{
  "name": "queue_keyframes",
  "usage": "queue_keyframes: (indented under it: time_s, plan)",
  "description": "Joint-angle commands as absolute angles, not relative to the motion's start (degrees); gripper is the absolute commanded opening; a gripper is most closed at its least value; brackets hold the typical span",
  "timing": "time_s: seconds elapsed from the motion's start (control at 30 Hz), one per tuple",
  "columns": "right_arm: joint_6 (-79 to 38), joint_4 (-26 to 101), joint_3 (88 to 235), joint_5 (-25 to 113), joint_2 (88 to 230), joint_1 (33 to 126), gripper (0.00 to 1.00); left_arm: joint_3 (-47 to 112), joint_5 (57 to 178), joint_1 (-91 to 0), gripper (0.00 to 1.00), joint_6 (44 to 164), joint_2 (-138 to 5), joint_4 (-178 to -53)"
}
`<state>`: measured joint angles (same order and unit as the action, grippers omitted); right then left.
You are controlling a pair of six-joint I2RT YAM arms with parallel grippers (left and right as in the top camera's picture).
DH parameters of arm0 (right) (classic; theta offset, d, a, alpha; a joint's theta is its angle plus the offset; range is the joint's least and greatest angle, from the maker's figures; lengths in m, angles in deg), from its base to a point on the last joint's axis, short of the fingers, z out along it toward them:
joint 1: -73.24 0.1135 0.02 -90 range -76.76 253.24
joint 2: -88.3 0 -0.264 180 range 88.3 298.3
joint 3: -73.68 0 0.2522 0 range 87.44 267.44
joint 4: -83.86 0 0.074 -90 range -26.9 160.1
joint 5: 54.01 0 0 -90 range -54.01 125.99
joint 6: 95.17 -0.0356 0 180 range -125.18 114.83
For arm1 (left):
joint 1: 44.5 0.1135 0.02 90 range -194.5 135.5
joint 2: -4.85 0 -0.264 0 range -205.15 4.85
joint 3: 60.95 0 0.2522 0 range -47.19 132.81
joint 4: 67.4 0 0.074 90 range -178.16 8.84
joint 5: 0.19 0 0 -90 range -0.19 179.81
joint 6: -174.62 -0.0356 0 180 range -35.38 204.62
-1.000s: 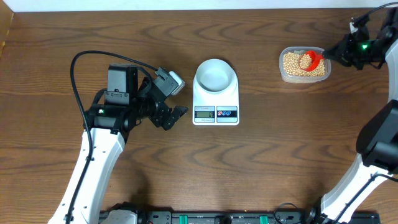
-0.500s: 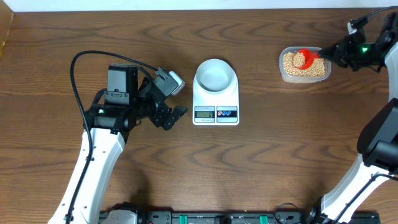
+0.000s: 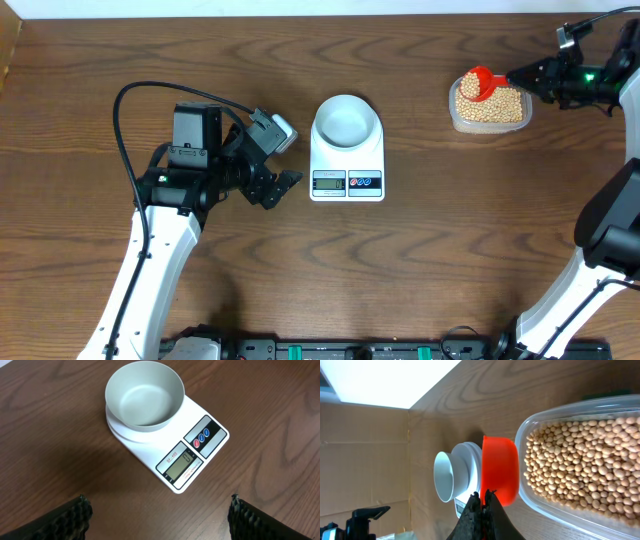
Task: Scoop item into bowl and weigh 50g on scale
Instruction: 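Carry the filled scoop left over the grey bowl on the scale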
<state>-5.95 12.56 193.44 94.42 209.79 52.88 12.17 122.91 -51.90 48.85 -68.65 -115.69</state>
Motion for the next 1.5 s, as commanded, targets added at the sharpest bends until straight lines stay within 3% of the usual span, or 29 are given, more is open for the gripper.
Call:
queue_keyframes:
  time_s: [0.0, 0.93, 1.47]
  plan:
    - [-4.9, 12.7, 193.1, 97.5, 210.4, 54.6, 0.01, 11.8, 123.7, -52.0, 0.9, 49.6, -68.5, -115.8]
    - [-9.3, 22.5, 193.2, 97.7, 210.3, 74.6, 0.01, 11.8, 123.7, -52.0, 0.9, 49.6, -68.5, -115.8]
    - [-1.6, 22.6, 193.2, 88.9, 210.3, 82.3, 0.01, 11.8, 123.7, -52.0, 0.89, 49.6, -68.5, -115.8]
